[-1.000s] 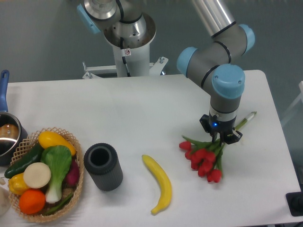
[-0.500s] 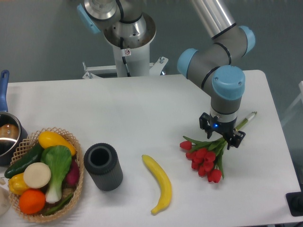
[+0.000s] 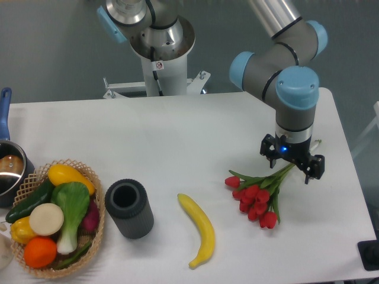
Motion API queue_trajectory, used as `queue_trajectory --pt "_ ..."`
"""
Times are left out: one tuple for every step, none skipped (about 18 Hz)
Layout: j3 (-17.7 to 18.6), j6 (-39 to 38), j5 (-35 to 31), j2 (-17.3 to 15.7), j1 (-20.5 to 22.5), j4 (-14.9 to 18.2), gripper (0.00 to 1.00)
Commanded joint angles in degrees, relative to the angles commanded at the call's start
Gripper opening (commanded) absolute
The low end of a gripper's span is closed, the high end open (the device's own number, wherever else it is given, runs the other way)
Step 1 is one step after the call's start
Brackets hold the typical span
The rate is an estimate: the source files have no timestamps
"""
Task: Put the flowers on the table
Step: 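Raise the open gripper up away from the tulips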
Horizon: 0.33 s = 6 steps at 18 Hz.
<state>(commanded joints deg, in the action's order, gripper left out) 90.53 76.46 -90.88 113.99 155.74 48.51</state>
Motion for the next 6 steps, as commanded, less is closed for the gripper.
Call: queue_trajectory --pt "-0.18 0.09 0.09 0.09 0.44 0.00 1.00" --pt "-0.44 0.09 0.09 0.09 0.79 0.00 1.00" --pt "-0.62 0.09 0.17 0.09 0.97 0.00 1.00" --pt "-0.62 0.18 0.18 0.00 1.23 0.09 1.00" --pt "-0.62 0.18 0.18 -0.09 1.58 0.09 1.00" --pt "-0.62 0.18 0.18 -0.17 1.76 0.18 1.00"
